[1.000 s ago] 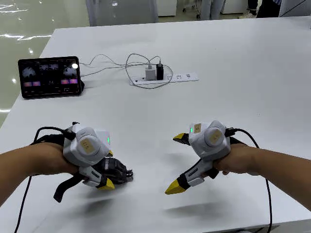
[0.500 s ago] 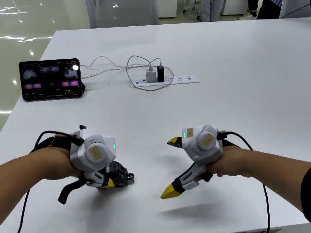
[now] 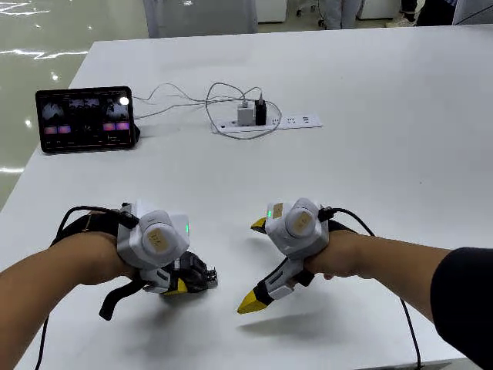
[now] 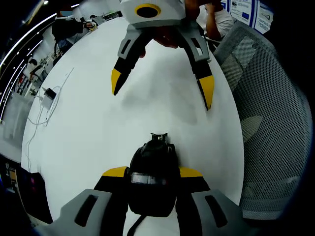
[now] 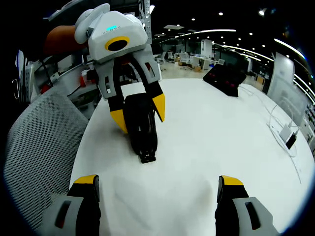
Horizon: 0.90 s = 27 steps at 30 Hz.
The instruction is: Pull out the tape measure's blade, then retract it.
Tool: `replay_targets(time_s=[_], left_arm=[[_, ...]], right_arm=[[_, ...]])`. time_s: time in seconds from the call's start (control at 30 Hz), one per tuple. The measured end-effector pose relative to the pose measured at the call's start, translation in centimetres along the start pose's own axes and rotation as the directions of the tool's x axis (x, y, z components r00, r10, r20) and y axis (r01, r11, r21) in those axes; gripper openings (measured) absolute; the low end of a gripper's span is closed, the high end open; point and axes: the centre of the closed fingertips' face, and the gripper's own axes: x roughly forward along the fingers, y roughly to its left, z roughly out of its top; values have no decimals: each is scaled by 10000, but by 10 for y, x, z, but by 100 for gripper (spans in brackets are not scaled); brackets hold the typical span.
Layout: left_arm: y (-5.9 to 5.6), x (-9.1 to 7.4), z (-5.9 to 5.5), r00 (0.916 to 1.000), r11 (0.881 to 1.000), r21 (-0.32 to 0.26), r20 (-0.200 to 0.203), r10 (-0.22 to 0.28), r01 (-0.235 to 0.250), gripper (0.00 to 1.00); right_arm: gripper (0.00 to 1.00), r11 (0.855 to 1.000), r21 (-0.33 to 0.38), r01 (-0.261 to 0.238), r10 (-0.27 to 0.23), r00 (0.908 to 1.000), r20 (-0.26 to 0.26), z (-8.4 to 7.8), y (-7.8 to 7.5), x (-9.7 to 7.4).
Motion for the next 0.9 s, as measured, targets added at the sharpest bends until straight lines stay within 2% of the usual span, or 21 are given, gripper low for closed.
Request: replay_targets(time_s=[0.07, 0.13, 0.23, 0.3, 0.5, 0.7, 0.77, 0.83, 0.9], left_arm=[[0, 0, 0, 10000, 10000, -42, 39, -5, 5, 32], [0, 0, 0, 10000, 10000, -50, 69, -8, 9, 32], [0, 0, 0, 9999, 10000, -81, 105, -14, 15, 32], [0, 0, 0, 9999, 10000, -94, 106, -24, 25, 32], [0, 0, 0, 9999, 9999, -103, 158, -9, 11, 32], [0, 0, 0, 9998, 9999, -99, 199, 49, -47, 32], [0, 0, 0, 9997, 9999, -99, 222, 39, -37, 32], [1, 0, 0, 9997, 9999, -120, 237, 19, -16, 32], [1, 1, 0, 9997, 9999, -130, 244, 3, 0, 32]], right_arm=[[96, 9998, -164, -87, 87, 10000, 19, 3, 2, 3], [80, 9991, -394, -170, 172, 9998, 32, 5, 3, 5], [79, 9982, -478, -366, 370, 9993, 59, 8, 5, 10], [73, 9965, -731, -394, 392, 9992, -39, 8, 5, 11], [60, 9966, -712, -405, 409, 9992, 41, 14, 3, 16], [48, 9925, -983, -725, 720, 9974, -91, 18, 11, 27], [43, 9939, -907, -630, 620, 9980, -140, 20, 10, 31], [34, 9934, -960, -636, 621, 9979, -180, 20, 10, 33], [32, 9939, -924, -600, 583, 9981, -212, 20, 9, 35]])
